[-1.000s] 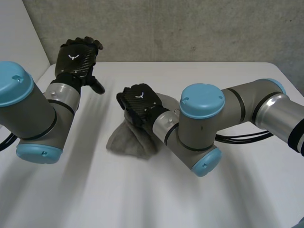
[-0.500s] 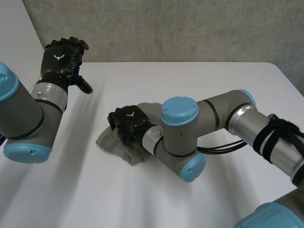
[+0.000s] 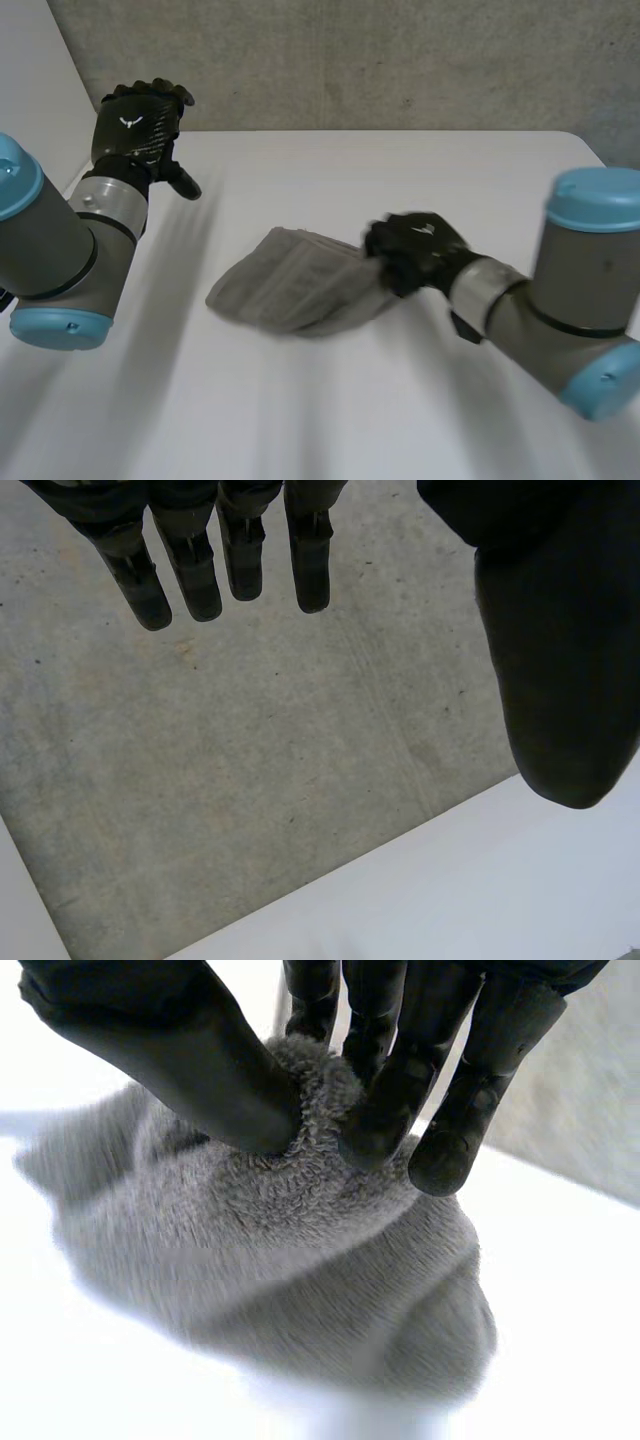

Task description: Fold the towel.

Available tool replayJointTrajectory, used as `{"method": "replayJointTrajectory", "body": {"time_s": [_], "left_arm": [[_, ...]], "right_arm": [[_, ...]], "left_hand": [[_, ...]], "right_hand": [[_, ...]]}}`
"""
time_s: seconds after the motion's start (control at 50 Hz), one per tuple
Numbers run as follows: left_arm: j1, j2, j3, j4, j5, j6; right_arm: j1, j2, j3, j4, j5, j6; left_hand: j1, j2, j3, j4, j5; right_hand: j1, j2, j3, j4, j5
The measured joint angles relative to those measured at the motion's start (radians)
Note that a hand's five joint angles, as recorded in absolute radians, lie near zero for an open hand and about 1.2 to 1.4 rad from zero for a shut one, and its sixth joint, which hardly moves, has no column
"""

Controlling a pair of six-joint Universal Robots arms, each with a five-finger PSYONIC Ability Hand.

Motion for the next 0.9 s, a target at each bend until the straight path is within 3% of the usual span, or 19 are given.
{"method": "replayJointTrajectory", "body": {"time_s": [0.3, 0.58, 0.72, 0.9], "left_arm": [[-0.035, -0.001, -0.001, 0.000, -0.001, 0.001], [-0.042, 0.001, -0.014, -0.001, -0.001, 0.003], [-0.041, 0.006, -0.019, 0.000, -0.001, 0.003], [-0.042, 0.024, -0.027, -0.003, -0.005, 0.002]], "right_arm": [[-0.309, -0.106, 0.230, 0.003, -0.094, -0.146], [-0.416, -0.214, 0.280, 0.008, -0.162, -0.146], [-0.357, -0.244, 0.197, 0.012, -0.156, -0.134], [-0.019, -0.101, 0.032, 0.028, -0.146, -0.136]], "left_hand": [[0.000, 0.000, 0.000, 0.000, 0.000], [0.000, 0.000, 0.000, 0.000, 0.000], [0.000, 0.000, 0.000, 0.000, 0.000], [0.000, 0.000, 0.000, 0.000, 0.000]], "right_hand": [[0.000, 0.000, 0.001, 0.000, 0.000], [0.000, 0.000, 0.001, 0.000, 0.000], [0.000, 0.000, 0.001, 0.000, 0.000], [0.000, 0.000, 0.002, 0.000, 0.000]]}}
